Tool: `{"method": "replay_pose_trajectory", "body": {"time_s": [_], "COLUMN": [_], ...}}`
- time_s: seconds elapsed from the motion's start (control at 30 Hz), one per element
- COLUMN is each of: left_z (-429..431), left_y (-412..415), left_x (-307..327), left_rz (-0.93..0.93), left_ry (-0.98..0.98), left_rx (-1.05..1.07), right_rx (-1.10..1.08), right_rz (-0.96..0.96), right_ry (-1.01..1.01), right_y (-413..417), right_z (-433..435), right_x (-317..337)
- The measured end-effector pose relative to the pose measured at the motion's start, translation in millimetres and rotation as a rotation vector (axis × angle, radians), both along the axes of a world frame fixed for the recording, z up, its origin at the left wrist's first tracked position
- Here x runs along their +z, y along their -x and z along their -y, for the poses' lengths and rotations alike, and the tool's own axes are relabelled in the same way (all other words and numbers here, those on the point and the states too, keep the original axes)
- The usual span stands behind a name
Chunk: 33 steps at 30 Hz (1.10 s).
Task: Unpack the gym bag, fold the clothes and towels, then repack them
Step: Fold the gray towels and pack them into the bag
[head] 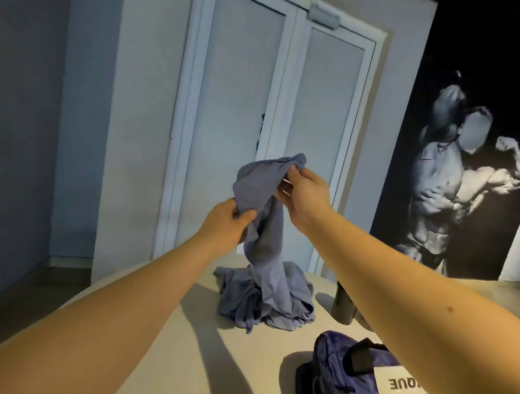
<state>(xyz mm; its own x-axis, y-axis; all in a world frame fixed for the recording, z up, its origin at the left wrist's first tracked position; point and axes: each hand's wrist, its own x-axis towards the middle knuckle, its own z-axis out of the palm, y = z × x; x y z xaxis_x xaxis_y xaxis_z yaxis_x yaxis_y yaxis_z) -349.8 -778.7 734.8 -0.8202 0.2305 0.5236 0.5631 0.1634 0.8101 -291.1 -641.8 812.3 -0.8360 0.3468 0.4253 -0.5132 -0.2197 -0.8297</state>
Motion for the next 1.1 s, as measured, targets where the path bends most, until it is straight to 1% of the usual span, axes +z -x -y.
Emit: {"method": "replay_pose_trajectory", "body": {"time_s": [0.13, 0.23, 0.33, 0.4, 0.47, 0.53, 0.6, 0.63, 0.67, 0.7, 0.73, 0.8, 0.83, 0.9, 1.03, 1.1], "left_z": [29.6, 48.2, 63.5, 71.7, 78.5, 84.9, 90.3, 92.1, 93.0, 93.5, 93.7, 94.9, 96.2, 101.5, 119.1, 129.3], "left_y": [-36.0, -66.2, -89.0, -103.7, -115.2, -124.3, -132.7, -137.2, -141.4, -145.1, -148.2, -152.6, -154.5, -155.1, -154.0, -156.2], "left_x": [36.3, 65.9, 92.5, 103.2, 105.7, 103.8, 103.0, 102.9, 103.1, 103.2, 103.7, 104.3, 104.5, 105.9, 109.3, 112.5], "left_rz": [-0.063, -0.1, -0.1, -0.081, -0.061, -0.097, -0.161, -0.194, -0.22, -0.238, -0.252, -0.289, -0.31, -0.334, -0.34, -0.344], "left_ry": [-0.016, -0.028, -0.083, -0.082, -0.023, 0.078, 0.18, 0.233, 0.29, 0.351, 0.41, 0.496, 0.526, 0.561, 0.586, 0.607], "left_rx": [0.089, 0.154, 0.171, 0.165, 0.155, 0.168, 0.16, 0.132, 0.094, 0.05, 0.009, -0.049, -0.062, -0.066, 0.006, 0.047], "right_rx": [-0.009, -0.035, -0.016, 0.014, 0.024, -0.018, -0.076, -0.102, -0.129, -0.132, -0.073, 0.149, 0.238, 0.312, 0.203, 0.198], "right_rz": [0.02, 0.07, 0.144, 0.208, 0.305, 0.455, 0.631, 0.673, 0.657, 0.58, 0.469, 0.31, 0.269, 0.224, 0.266, 0.306], "right_ry": [-0.055, -0.104, -0.161, -0.247, -0.42, -0.734, -1.134, -1.274, -1.334, -1.318, -1.226, -0.944, -0.869, -0.855, -0.917, -0.892], "right_y": [-45.5, -75.2, -97.6, -111.3, -123.2, -132.4, -138.6, -140.6, -139.9, -140.3, -140.4, -138.1, -138.6, -139.7, -139.0, -138.1], "right_z": [13.7, 26.0, 35.5, 39.0, 39.3, 37.0, 36.3, 37.2, 38.3, 39.9, 41.4, 44.2, 45.7, 48.4, 50.9, 49.3], "right_x": [26.7, 43.1, 55.9, 57.0, 51.5, 42.8, 36.0, 33.7, 31.8, 30.6, 29.3, 25.3, 23.2, 21.0, 17.7, 16.7]}}
